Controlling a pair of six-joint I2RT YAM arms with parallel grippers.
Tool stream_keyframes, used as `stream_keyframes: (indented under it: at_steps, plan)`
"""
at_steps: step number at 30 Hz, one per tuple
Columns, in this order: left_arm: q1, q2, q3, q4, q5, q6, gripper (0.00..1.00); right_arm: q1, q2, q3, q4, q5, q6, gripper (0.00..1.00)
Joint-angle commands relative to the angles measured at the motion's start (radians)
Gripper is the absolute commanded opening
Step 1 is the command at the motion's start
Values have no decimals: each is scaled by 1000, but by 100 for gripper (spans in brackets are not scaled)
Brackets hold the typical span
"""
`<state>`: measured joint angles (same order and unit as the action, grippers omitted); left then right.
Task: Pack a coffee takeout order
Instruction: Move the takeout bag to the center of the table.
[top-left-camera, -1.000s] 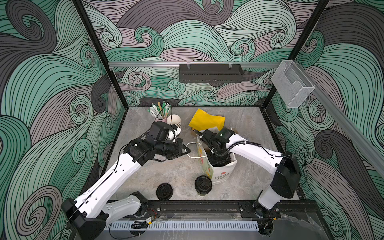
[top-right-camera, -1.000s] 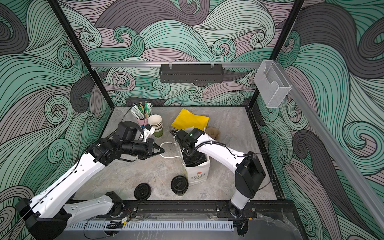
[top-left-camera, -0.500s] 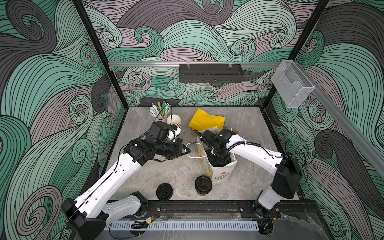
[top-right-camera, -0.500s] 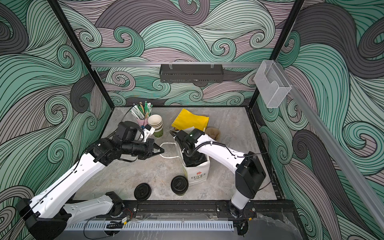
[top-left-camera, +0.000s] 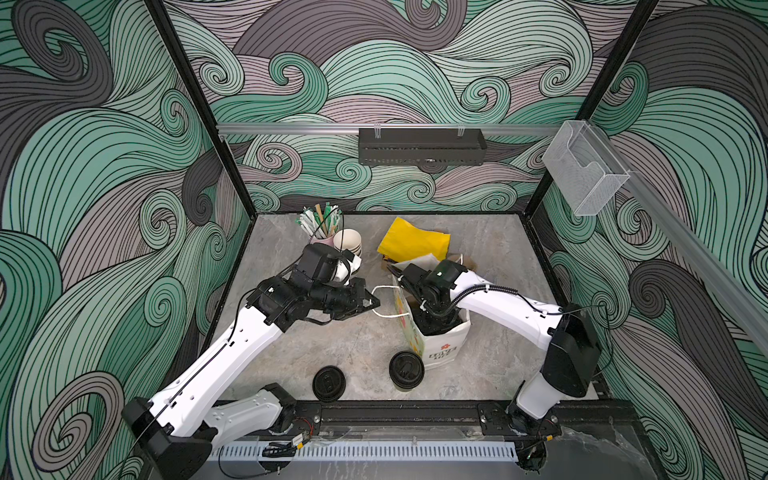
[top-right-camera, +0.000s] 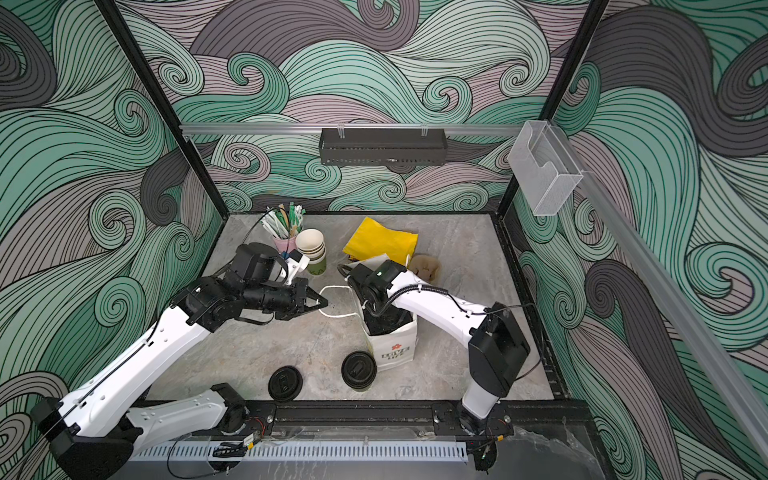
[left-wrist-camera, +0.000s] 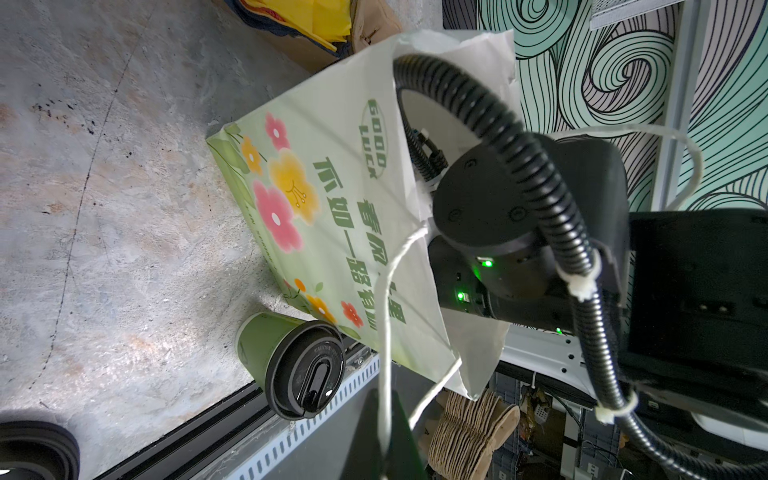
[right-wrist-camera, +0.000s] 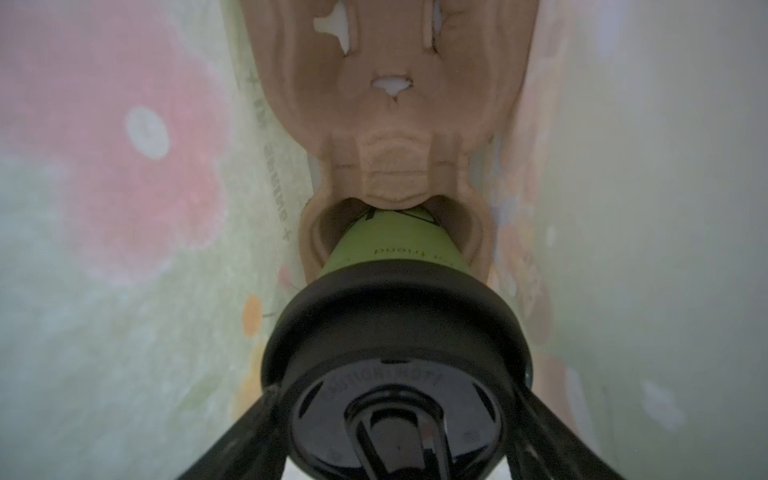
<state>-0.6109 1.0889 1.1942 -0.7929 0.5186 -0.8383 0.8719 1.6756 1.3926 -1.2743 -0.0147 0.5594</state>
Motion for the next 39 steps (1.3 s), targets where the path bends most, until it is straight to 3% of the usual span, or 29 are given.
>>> stream_keyframes:
  at_steps: [1, 21, 26, 30, 39]
  plan:
    - [3, -17, 34, -17, -12, 21, 0, 14, 33, -51, -11, 1, 28, 82]
    - [2, -20, 34, -32, -9, 25, 0, 21, -52, 15, -55, 47, 85, 95]
    - [3, -21, 35, -39, -9, 30, 0, 20, -64, 16, -53, 55, 89, 95]
    - [3, -18, 39, -40, -13, 31, 0, 20, -86, 18, -42, 60, 100, 85]
    - [3, -14, 38, -40, -12, 28, 0, 20, -126, 39, -41, 79, 117, 87]
